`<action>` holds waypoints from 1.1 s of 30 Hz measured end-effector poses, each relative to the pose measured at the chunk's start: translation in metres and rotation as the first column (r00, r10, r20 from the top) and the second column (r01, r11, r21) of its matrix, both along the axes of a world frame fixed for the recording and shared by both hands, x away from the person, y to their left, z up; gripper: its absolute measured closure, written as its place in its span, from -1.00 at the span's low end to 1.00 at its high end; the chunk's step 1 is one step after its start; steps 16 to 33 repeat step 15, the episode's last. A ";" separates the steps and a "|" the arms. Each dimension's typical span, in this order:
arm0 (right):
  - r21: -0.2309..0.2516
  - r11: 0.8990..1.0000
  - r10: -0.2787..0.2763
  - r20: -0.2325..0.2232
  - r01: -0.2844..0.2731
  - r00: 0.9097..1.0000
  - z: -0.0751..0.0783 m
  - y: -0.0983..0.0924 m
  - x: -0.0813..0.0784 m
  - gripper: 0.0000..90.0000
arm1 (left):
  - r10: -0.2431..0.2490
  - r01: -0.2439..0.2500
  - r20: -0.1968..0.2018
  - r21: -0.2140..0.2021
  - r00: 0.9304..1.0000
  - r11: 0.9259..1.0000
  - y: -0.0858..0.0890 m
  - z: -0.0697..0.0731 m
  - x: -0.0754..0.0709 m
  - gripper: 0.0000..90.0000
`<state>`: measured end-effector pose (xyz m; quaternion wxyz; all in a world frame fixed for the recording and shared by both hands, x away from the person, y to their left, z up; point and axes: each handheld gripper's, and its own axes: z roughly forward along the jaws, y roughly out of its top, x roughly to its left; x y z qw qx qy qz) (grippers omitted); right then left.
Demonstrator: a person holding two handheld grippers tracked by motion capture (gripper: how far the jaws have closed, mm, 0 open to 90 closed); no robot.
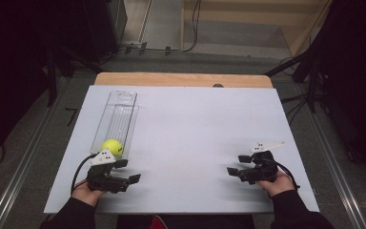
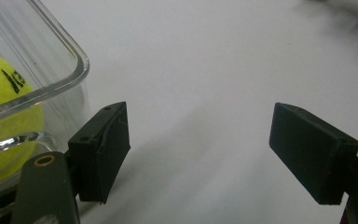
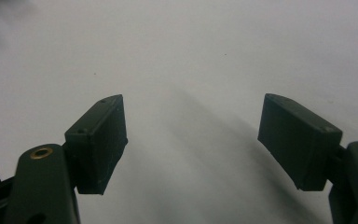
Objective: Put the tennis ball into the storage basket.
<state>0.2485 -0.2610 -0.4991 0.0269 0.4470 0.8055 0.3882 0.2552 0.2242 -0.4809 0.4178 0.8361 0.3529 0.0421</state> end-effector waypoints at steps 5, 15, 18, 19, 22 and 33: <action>-0.003 1.000 0.011 0.000 -0.011 1.000 0.000 0.001 0.000 -0.52 | -0.002 0.002 0.002 -0.002 1.000 1.000 0.000 0.001 -0.001 -0.54; 0.000 1.000 0.014 -0.001 -0.014 1.000 0.000 0.001 0.001 -0.52 | -0.007 0.007 0.002 -0.004 1.000 1.000 0.000 0.001 -0.001 -0.54; 0.000 1.000 0.014 -0.001 -0.014 1.000 0.000 0.001 0.001 -0.52 | -0.007 0.007 0.002 -0.004 1.000 1.000 0.000 0.001 -0.001 -0.54; 0.000 1.000 0.014 -0.001 -0.014 1.000 0.000 0.001 0.001 -0.52 | -0.007 0.007 0.002 -0.004 1.000 1.000 0.000 0.001 -0.001 -0.54; 0.000 1.000 0.014 -0.001 -0.014 1.000 0.000 0.001 0.001 -0.52 | -0.007 0.007 0.002 -0.004 1.000 1.000 0.000 0.001 -0.001 -0.54; 0.000 1.000 0.014 -0.001 -0.014 1.000 0.000 0.001 0.001 -0.52 | -0.007 0.007 0.002 -0.004 1.000 1.000 0.000 0.001 -0.001 -0.54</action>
